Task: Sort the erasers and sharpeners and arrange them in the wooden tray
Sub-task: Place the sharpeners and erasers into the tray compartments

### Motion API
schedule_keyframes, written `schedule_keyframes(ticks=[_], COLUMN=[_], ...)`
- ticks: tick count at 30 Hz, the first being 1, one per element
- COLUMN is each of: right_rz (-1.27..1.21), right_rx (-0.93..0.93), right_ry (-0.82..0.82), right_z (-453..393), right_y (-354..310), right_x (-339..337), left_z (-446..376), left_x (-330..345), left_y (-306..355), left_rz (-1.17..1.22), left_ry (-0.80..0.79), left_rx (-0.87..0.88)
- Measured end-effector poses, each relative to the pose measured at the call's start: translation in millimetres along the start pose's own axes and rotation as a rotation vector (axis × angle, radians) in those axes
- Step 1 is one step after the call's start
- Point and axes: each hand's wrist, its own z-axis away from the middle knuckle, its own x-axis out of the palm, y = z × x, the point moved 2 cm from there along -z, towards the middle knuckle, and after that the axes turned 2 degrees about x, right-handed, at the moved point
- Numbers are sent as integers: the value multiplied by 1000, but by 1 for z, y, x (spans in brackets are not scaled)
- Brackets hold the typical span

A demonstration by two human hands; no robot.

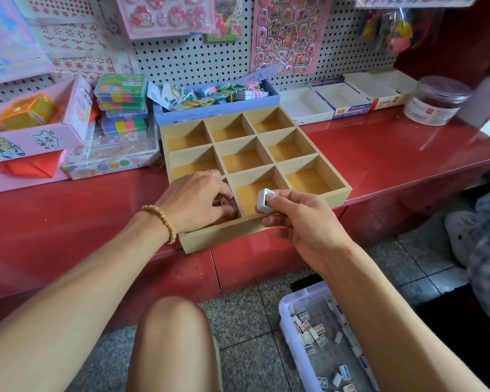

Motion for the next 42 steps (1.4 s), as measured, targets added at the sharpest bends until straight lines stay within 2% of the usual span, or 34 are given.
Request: schedule_keyframes(ticks=[3,4,6,11,17,19,23,27,30,33,38,42], right_rz=[-28,-41,-80,-159,-7,-11,-169,-172,-76,42,255,497], right_rx=[14,14,17,35,15,18,45,55,45,7,-152,-292], right_ry=[-27,-45,-104,-164,-112,-121,-142,-175,-153,-92,89,155], right_z=[-1,-2,-1,2,4,4,4,4,3,3,0,-2], right_y=[0,0,-1,-2,-8,-9,-10,-8,-7,-8,-20,-34], right_x=[5,8,14,22,22,23,25,28,27,19,-7,-20], left_z=[8,12,18,22,21,21,23,25,25,21,17,13], left_x=[-17,-22,-29,-36,-39,-39,-43,-44,-41,-33,-16,-3], left_y=[6,13,28,41,43,43,40,37,34,21,-7,-9], left_rz=[401,525,617,569,345,356,458,521,506,384,167,90], left_ry=[200,206,183,241,209,204,221,219,215,190,8,-91], left_rx=[-48,-39,1,18,121,120,83,42,25,-50,-149,-130])
